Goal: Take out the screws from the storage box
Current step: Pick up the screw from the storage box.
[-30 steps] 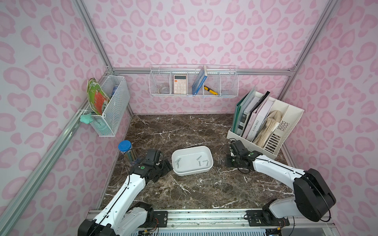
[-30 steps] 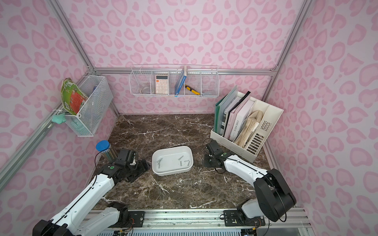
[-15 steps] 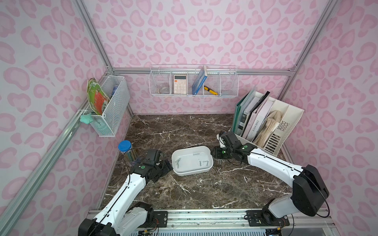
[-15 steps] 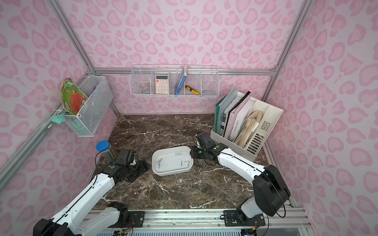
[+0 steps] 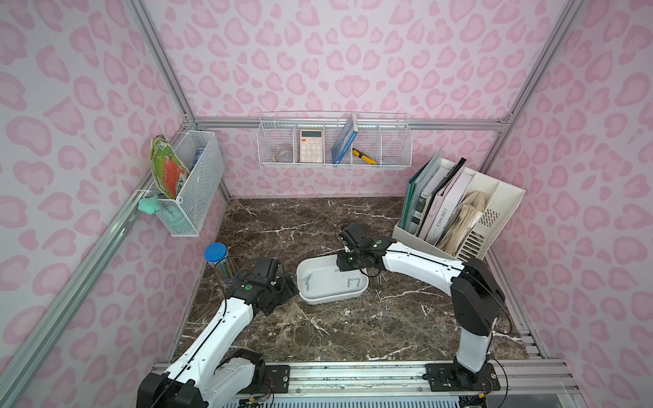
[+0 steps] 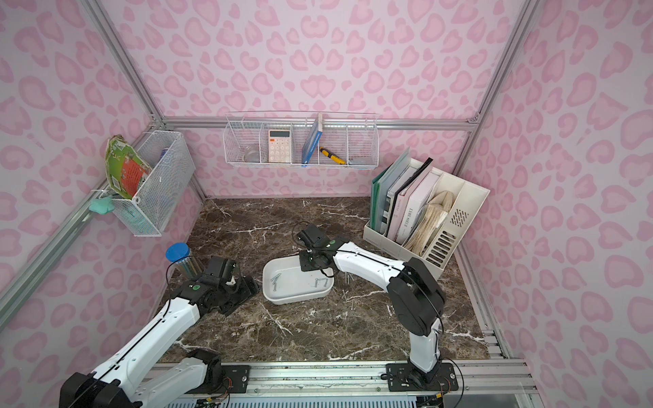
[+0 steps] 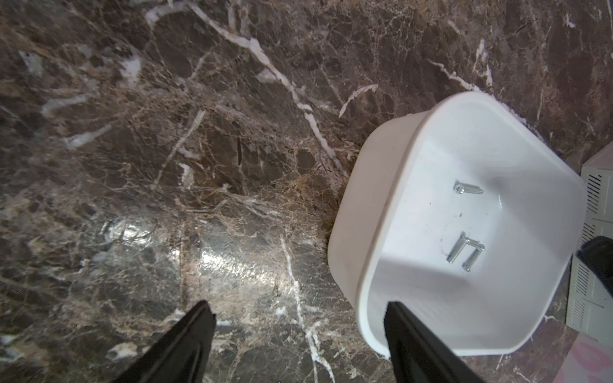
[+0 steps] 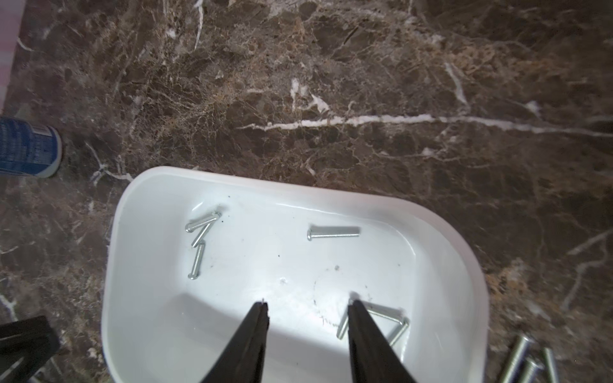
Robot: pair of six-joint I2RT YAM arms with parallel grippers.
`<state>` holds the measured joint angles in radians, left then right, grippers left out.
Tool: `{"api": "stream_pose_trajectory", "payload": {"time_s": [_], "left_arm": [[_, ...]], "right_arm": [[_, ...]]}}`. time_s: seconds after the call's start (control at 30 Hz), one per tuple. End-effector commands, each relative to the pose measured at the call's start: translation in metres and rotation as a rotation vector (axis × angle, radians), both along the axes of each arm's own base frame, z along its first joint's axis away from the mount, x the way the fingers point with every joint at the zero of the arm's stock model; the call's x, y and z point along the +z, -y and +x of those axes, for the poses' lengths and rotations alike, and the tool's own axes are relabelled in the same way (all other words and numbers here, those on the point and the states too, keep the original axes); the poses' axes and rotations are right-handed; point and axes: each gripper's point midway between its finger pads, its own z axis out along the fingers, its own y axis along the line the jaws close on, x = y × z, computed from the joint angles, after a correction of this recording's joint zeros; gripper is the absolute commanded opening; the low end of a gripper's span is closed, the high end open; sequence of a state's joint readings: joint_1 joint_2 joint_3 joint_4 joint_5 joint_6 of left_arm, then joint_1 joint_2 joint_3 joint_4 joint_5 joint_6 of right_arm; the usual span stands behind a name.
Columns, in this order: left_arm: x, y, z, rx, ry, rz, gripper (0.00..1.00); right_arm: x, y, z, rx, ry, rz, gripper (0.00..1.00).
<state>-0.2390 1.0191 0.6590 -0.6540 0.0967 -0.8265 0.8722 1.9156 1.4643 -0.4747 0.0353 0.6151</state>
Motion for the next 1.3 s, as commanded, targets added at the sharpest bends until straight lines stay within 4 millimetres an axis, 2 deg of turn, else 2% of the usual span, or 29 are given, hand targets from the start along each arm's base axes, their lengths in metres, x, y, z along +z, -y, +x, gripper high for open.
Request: {"api": "stream_pose_trajectory", "payload": {"time_s": [0.0, 0.1, 0.33, 0.6, 0.93, 1.27], "left_arm": [[-0.002, 0.001, 0.001, -0.013, -0.003, 0.003, 0.85], [-0.004, 0.001, 0.0, -0.015, -0.008, 0.006, 0.85], [-0.005, 0.0, 0.001, -0.011, -0.002, 0.009, 0.85], [-0.006, -0.001, 0.0, -0.005, 0.0, 0.008, 0.85], [-0.003, -0.001, 0.0, -0.001, 0.023, 0.004, 0.85], [-0.002, -0.002, -0.001, 0.002, 0.028, 0.006, 0.85]], "right_arm": [[-0.025, 0.01, -0.001, 0.029, -0.001, -0.146, 0.45], [-0.042, 0.013, -0.001, 0.022, -0.023, -0.186, 0.45], [-0.046, -0.005, 0.006, -0.05, -0.046, -0.088, 0.48], [-0.061, -0.017, 0.009, -0.24, -0.147, 0.004, 0.51], [-0.066, -0.008, 0.019, -0.387, -0.13, 0.001, 0.53], [-0.077, -0.003, 0.028, -0.44, -0.116, -0.056, 0.52]]}}
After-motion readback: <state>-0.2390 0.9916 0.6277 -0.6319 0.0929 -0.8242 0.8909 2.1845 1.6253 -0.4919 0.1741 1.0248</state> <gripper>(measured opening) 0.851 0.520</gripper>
